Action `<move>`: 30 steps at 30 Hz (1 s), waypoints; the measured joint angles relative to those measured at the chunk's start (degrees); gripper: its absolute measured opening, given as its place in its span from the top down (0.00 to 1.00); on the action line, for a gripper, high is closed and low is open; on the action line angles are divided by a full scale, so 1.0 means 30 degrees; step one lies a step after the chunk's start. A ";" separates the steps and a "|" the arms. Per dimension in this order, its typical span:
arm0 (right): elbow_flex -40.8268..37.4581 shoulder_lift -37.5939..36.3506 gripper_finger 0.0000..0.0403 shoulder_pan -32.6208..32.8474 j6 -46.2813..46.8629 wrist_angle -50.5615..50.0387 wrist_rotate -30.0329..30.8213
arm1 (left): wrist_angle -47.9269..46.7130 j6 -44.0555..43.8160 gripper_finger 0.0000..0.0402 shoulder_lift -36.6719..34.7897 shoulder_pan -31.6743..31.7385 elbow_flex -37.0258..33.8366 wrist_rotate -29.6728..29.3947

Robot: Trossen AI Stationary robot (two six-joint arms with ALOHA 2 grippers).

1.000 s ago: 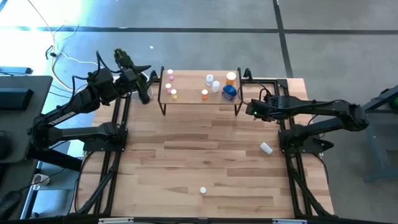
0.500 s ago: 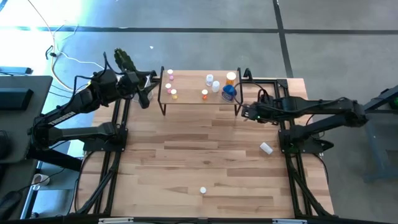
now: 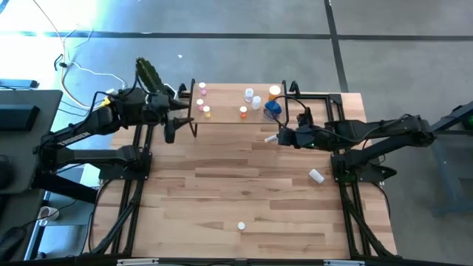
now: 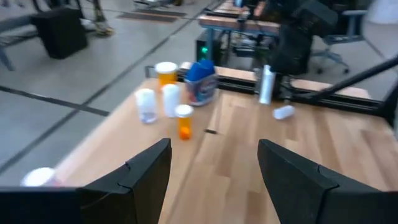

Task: Pick and place medicine bottles onto shelf by color
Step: Put the top white pill bottle on the shelf

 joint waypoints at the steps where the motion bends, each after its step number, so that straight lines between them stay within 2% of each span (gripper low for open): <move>1: 0.0000 0.0054 0.86 0.0030 -0.0501 0.0624 0.0035 | 0.0000 -0.0167 0.43 0.0113 -0.0366 0.0001 -0.0015; 7: -0.0007 0.0351 0.86 0.0023 -0.3151 0.2931 0.0039 | 0.0058 -0.0551 0.43 0.1238 -0.2895 -0.0002 -0.0599; 13: -0.0022 0.0653 0.86 0.0001 -0.4685 0.4956 -0.0009 | 0.0392 -0.1356 0.43 0.2694 -0.5090 0.0002 -0.2870; 21: -0.0022 0.1377 0.86 0.0008 -0.5767 0.6906 -0.0578 | 0.3215 -0.1847 0.43 0.4698 -0.7360 -0.0004 -0.4529; 30: -0.0022 0.2907 0.86 0.0154 -0.6626 0.9687 -0.1267 | 0.5487 -0.0739 0.43 0.7488 -0.8874 -0.0011 -0.7944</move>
